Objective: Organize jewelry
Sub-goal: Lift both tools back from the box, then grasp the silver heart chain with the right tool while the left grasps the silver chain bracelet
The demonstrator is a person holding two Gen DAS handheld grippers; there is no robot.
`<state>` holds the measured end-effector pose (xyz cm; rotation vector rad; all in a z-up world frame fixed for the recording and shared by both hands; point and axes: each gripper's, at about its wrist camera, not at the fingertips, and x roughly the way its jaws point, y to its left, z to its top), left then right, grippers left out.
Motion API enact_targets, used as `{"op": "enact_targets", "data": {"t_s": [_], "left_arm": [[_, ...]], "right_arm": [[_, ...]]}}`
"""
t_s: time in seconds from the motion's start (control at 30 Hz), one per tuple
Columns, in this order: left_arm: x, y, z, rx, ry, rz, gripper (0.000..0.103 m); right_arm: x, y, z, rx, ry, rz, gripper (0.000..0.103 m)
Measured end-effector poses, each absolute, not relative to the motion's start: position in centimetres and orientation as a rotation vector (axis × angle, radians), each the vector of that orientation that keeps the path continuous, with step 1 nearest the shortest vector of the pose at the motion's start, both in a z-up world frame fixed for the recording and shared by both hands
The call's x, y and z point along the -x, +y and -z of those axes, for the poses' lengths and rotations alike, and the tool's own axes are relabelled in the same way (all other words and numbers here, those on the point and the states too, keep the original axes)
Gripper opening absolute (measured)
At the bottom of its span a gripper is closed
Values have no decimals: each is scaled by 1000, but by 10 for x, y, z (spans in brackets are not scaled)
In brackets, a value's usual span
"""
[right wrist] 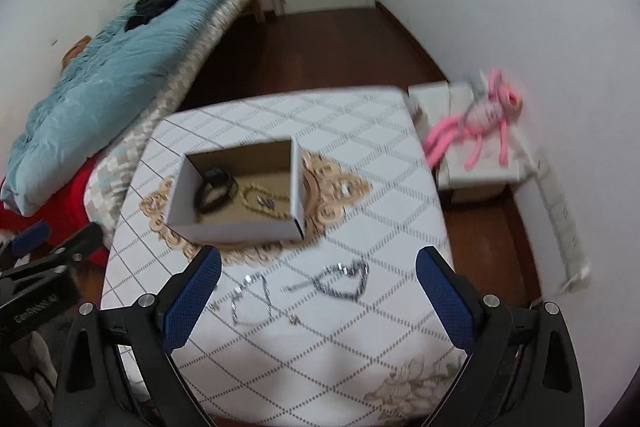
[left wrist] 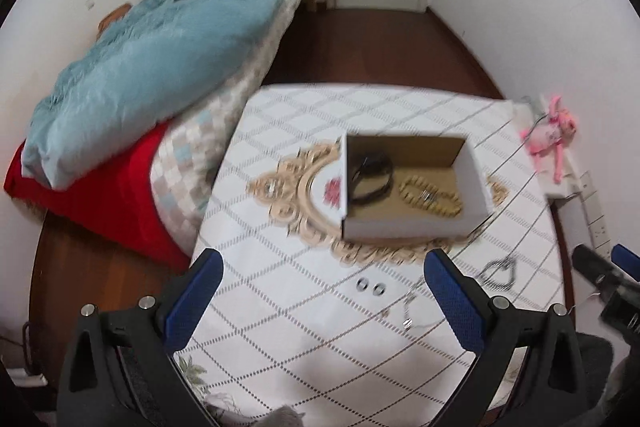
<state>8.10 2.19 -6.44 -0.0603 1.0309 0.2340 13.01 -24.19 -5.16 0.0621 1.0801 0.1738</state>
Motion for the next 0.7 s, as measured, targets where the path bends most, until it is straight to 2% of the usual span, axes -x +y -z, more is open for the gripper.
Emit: {"op": "enact_targets", "data": {"t_s": [0.07, 0.13, 0.23, 0.47, 0.67, 0.7], "left_arm": [[-81, 26, 83, 64, 1068, -252, 103], [-86, 33, 107, 78, 1117, -264, 102], [-91, 41, 139, 108, 1182, -266, 102], [-94, 38, 175, 119, 1257, -231, 99], [-88, 12, 191, 85, 1301, -152, 99], [-86, 6, 194, 75, 1308, -139, 98]], "right_arm": [[-134, -253, 75, -92, 1118, -148, 96], [-141, -262, 101, -108, 1166, -116, 85], [-150, -272, 143, -124, 1241, -73, 76], [-165, -277, 206, -139, 1327, -18, 64], [-167, -264, 215, -70, 1312, -22, 29], [-167, -262, 214, -62, 1309, -25, 10]]}}
